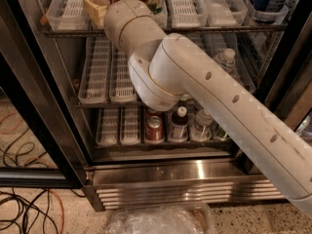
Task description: Pick coke can from top shelf of fridge
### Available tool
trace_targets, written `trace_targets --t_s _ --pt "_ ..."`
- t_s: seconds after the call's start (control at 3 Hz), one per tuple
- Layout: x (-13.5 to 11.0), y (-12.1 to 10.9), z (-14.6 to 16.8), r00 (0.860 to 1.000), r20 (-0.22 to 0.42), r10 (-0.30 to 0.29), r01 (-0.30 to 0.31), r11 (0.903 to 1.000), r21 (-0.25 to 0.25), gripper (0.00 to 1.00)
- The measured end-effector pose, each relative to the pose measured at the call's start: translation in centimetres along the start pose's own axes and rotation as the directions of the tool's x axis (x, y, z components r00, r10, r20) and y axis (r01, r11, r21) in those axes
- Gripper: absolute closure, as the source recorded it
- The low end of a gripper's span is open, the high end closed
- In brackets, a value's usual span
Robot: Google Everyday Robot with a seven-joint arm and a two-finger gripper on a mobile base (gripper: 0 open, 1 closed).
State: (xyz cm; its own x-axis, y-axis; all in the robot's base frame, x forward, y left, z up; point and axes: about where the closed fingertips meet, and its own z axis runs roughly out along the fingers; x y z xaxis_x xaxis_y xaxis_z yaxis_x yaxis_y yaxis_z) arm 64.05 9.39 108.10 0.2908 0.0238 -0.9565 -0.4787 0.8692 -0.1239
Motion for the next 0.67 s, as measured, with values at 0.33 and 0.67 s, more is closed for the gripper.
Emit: trace_targets --t_s 0.33,0.67 --pt "-0.83 -0.16 0.26 0.999 0.031 -0.011 0.011 0.9999 0.001 1.00" --pt "-1.23 -0.30 0.23 0.999 0.044 -0.016 0.016 0.9999 0.003 1.00"
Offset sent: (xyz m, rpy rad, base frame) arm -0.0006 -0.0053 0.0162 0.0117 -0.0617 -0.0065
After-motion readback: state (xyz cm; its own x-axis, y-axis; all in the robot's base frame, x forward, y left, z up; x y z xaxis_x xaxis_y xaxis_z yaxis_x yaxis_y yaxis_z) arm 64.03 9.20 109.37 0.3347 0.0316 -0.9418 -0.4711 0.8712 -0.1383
